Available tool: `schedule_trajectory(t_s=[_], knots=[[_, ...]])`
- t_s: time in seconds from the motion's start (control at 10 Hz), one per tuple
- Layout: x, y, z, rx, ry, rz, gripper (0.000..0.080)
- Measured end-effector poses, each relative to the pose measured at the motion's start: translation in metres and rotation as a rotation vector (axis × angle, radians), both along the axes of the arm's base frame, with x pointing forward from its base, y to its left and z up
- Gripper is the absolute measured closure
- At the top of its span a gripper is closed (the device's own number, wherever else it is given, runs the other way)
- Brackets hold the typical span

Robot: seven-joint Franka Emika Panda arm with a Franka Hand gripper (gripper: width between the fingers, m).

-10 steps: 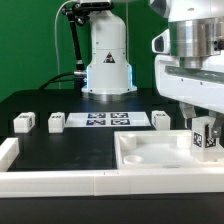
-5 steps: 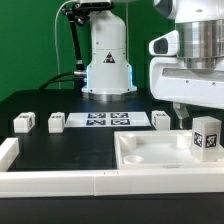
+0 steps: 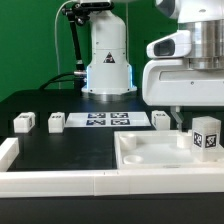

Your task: Assemble square table

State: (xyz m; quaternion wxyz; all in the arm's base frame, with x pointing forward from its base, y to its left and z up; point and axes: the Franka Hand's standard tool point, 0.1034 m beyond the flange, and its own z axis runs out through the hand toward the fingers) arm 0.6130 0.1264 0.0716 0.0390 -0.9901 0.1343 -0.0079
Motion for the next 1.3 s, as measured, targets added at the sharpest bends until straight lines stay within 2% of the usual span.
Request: schedule_trajectory(t_s=[0.5,0.6,0.7,0.8,0.9,1.3], knots=[[0.0033,-0.0062,0.0019,-0.013,-0.033,0.397,0.0151],[0.0034,-0.0064,0.0019,-0.014,-0.034,0.414,0.029],[0.0034,-0.007,0.0017,-0.017,-0.036,0.439,0.029],[0.0034,-0.0071,0.0016,-0.017,-0.035,0.436,0.0427],[0.0036,-0.0075,0.0017,-0.018,-0.036,0.436,0.0509],[0.0037,-0.0075,0.0017,-0.015,-0.032,0.372,0.0509]])
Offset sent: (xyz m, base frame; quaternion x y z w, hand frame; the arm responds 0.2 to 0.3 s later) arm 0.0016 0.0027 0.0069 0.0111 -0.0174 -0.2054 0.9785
